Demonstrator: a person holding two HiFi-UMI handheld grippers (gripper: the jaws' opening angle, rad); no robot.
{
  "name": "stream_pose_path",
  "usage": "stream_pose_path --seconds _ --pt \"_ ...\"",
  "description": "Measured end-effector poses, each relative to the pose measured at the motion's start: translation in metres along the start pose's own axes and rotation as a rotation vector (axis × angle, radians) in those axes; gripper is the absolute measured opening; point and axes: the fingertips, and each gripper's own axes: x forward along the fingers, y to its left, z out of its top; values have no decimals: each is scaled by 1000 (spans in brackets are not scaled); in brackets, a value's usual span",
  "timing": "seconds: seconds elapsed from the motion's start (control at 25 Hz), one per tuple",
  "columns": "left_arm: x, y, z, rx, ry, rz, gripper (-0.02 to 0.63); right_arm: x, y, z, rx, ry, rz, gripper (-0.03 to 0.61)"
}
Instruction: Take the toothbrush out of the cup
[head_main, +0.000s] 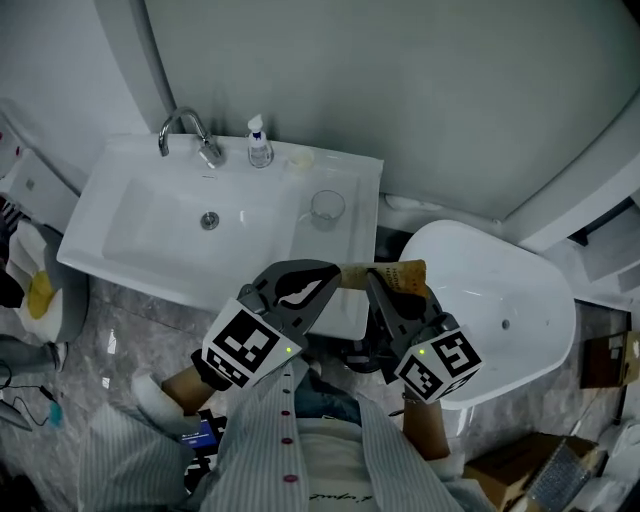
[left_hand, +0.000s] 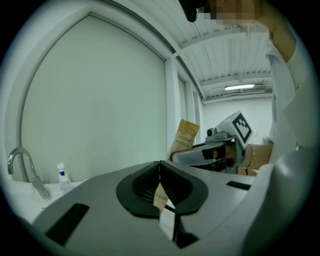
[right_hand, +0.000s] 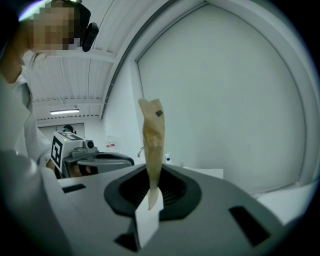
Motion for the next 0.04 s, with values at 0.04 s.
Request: stream_pose_path --seconds 0.04 --pt "1 1 1 10 1 -7 17 0 -1 1 -5 -3 -4 46"
